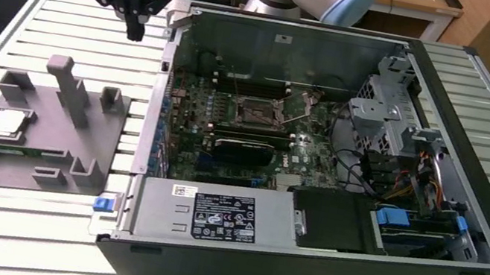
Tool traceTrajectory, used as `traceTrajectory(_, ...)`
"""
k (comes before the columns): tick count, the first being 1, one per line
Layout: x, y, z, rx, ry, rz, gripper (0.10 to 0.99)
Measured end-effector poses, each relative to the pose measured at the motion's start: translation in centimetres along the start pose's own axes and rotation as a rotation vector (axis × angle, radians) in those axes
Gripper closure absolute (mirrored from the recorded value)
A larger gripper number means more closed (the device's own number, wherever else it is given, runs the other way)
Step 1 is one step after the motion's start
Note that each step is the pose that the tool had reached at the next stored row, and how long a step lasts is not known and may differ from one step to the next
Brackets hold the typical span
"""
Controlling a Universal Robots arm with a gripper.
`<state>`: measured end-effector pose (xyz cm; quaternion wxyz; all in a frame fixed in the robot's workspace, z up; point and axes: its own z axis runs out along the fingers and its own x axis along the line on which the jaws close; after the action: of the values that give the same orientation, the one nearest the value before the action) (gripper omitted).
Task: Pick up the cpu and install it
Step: 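Reach for the cpu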
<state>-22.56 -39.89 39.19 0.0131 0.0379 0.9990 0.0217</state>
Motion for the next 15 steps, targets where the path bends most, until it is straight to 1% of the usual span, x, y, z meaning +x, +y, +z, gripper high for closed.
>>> traceTrajectory(15,1.66,-0.13,-0.01,0.000,0.0000,0.000,0.980)
